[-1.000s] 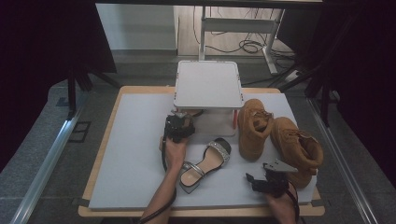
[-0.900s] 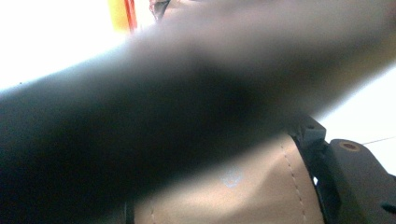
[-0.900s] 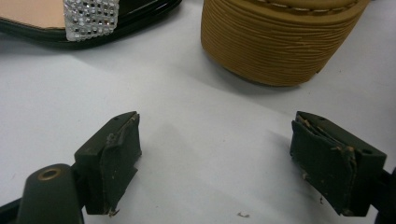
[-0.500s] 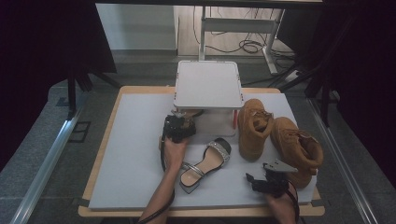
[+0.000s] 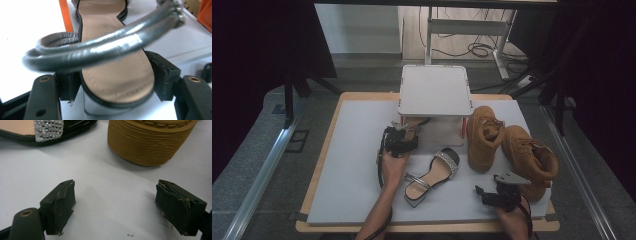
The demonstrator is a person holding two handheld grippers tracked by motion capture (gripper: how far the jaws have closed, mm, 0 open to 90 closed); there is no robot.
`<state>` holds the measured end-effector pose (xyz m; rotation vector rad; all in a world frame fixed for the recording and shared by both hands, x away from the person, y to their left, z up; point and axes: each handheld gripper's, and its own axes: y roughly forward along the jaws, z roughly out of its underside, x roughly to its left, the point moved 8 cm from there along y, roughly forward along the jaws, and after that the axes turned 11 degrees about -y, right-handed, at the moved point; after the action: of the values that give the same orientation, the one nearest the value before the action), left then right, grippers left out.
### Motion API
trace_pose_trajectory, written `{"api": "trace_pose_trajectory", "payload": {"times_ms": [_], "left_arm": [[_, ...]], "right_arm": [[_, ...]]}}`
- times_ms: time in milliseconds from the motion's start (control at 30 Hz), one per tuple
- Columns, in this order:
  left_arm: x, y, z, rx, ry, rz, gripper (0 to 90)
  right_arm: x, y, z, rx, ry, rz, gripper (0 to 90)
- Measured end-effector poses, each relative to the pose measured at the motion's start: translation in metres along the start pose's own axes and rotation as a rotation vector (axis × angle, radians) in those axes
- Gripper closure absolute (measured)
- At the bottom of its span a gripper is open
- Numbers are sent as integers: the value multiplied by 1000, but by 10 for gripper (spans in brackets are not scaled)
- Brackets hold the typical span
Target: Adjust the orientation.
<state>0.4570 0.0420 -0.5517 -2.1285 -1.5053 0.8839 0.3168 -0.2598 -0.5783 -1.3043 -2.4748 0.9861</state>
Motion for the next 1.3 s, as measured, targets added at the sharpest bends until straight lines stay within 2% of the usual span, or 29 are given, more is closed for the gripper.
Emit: {"api": "trace_pose_trajectory", "payload": {"times_ms": [167, 467, 667, 833, 933, 1133, 1300], "left_arm": [[1, -12, 2, -12, 10, 27, 354], [4, -37, 7, -36, 51, 52, 397], [9, -51, 16, -42, 65, 77, 453], [13, -55, 26, -32, 69, 102, 559], [12, -56, 30, -24, 87, 130, 665], [12, -50, 32, -18, 111, 130, 871], [12, -42, 31, -7, 117, 127, 895]], "right_arm": [[0, 0, 0, 0, 0, 0, 162], [0, 0, 0, 0, -2, 1, 162], [0, 0, 0, 0, -2, 1, 162], [0, 0, 0, 0, -1, 1, 162], [0, 0, 0, 0, 0, 1, 162], [0, 0, 0, 1, -1, 1, 162], [0, 0, 0, 1, 0, 0, 162]]}}
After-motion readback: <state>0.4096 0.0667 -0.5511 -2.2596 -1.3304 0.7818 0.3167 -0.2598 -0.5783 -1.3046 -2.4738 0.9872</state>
